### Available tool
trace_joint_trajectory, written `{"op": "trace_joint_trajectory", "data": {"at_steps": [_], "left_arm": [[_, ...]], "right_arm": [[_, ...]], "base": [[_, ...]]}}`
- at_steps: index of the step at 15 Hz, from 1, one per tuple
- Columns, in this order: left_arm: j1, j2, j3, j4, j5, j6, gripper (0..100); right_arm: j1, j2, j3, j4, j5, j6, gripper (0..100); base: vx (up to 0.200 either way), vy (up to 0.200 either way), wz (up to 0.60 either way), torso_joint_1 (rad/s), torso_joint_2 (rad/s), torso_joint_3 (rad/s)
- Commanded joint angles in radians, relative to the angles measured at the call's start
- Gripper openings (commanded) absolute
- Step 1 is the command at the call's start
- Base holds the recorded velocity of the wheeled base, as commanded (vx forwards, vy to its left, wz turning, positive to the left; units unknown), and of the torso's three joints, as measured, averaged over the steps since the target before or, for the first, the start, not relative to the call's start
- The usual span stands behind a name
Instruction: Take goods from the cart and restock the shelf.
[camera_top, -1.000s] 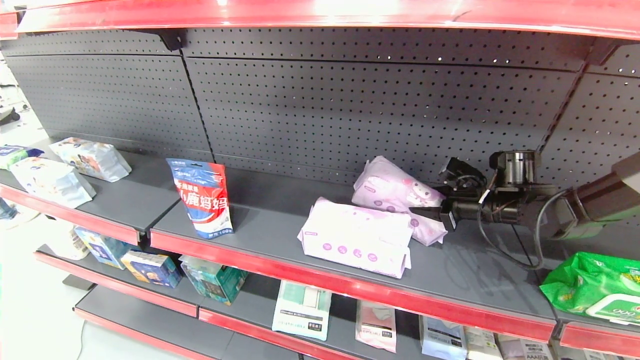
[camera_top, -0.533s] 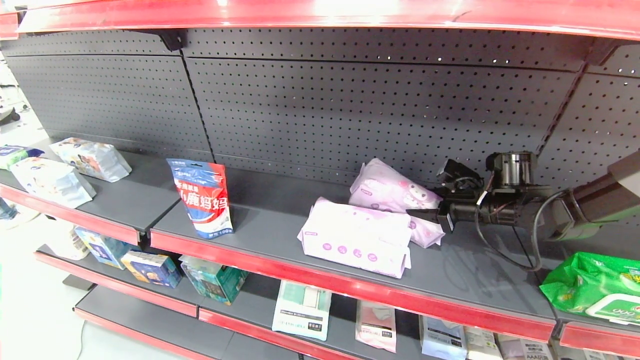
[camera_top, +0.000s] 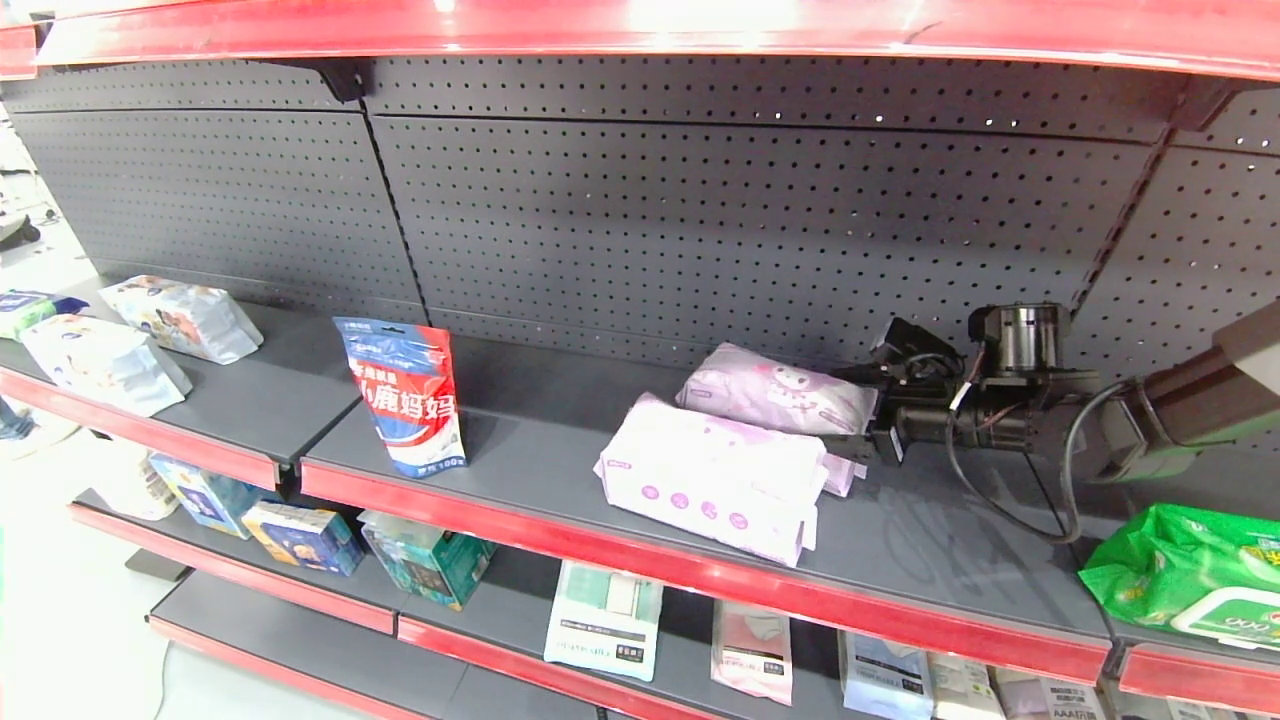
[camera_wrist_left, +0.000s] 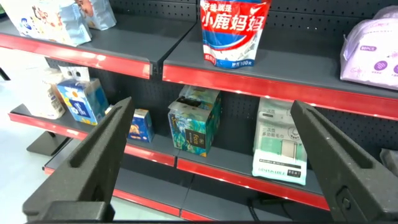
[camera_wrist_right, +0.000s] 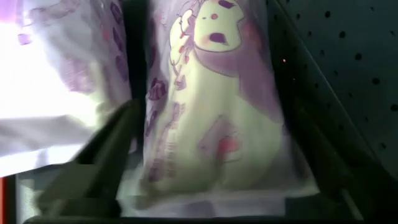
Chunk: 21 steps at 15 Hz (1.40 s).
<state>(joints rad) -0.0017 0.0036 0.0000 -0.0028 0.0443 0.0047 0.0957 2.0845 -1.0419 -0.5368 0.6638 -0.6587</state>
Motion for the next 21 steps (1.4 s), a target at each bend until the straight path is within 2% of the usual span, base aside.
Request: {"op": "trace_joint_trajectory", "data": {"at_steps": [1, 3, 5, 10, 15, 21], "left_arm": [[0.000, -0.001, 0.000, 0.000, 0.000, 0.000, 100], [0.000, -0.001, 0.000, 0.000, 0.000, 0.000, 100], [0.000, -0.001, 0.000, 0.000, 0.000, 0.000, 100], [0.000, -0.001, 0.000, 0.000, 0.000, 0.000, 100], [0.000, -0.001, 0.000, 0.000, 0.000, 0.000, 100], [0.000, -0.001, 0.000, 0.000, 0.000, 0.000, 100]], "right_arm": [[-0.001, -0.007, -0.001, 0.000, 0.000, -0.001, 100], [-0.001, -0.014, 0.000, 0.000, -0.003, -0.001, 100], [-0.004, -0.027, 0.003, 0.000, -0.073, 0.002, 100], [-0.007, -0.053, 0.023, 0.000, -0.107, 0.007, 100], [-0.018, -0.113, 0.048, -0.003, -0.110, 0.102, 100], [-0.056, -0.231, 0.151, -0.008, -0.161, 0.220, 100]], "base": [[0.000, 0.000, 0.00, 0.000, 0.00, 0.000], [0.000, 0.000, 0.00, 0.000, 0.00, 0.000], [0.000, 0.000, 0.00, 0.000, 0.00, 0.000], [0.000, 0.000, 0.00, 0.000, 0.00, 0.000], [0.000, 0.000, 0.00, 0.000, 0.00, 0.000], [0.000, 0.000, 0.00, 0.000, 0.00, 0.000]]}}
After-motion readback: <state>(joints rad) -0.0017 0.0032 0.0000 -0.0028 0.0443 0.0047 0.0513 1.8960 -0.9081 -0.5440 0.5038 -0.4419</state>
